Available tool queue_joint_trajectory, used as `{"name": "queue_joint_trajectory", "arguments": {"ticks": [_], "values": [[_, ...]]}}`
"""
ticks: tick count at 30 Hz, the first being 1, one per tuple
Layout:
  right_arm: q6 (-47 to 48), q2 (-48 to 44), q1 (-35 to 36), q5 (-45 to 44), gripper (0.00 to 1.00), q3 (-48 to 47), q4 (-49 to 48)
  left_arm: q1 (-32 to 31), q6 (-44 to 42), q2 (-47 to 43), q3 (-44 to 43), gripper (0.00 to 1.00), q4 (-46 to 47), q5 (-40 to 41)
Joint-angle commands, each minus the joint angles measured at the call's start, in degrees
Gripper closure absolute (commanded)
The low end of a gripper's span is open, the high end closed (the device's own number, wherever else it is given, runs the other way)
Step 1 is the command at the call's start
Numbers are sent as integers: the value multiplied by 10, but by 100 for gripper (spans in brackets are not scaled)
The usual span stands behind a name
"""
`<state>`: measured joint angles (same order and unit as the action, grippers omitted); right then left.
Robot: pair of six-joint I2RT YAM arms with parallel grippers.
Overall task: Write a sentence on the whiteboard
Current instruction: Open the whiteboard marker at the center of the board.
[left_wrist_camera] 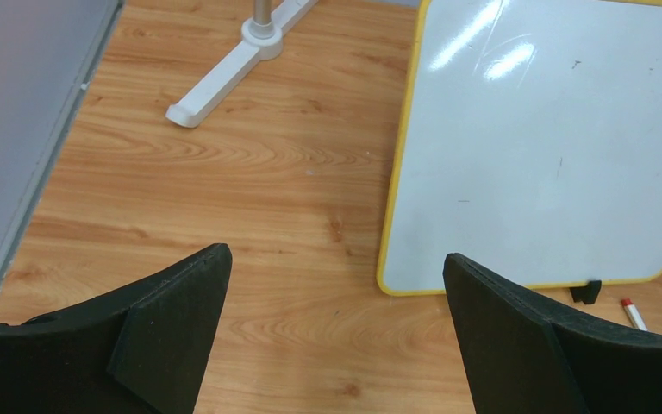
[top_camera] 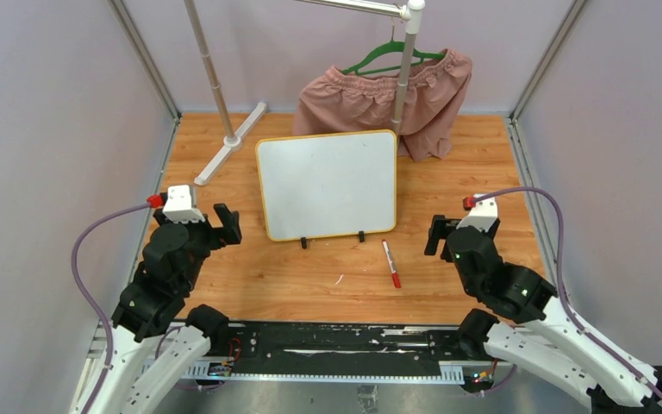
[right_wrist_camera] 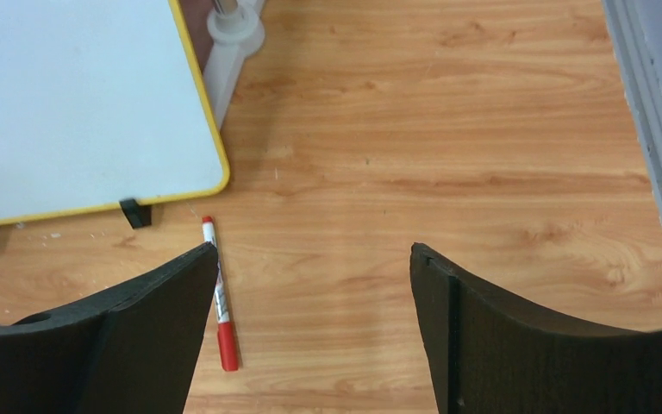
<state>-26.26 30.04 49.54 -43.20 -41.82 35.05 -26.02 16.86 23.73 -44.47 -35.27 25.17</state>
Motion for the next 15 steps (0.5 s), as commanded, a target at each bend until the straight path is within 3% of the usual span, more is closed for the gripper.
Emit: {"name": "queue_joint_trajectory", "arguments": {"ticks": [1,8,15], "values": [[-68,28,4,26,18,20,65,-4,-13,-16,-5,0,13,-17],[-97,83,-17,109,32,67,55,-7,-14,-19,-3,0,17,-15],[-59,173,-17,232,36,93,-25,-11,-15,-24,-1,0,19,-16]]}}
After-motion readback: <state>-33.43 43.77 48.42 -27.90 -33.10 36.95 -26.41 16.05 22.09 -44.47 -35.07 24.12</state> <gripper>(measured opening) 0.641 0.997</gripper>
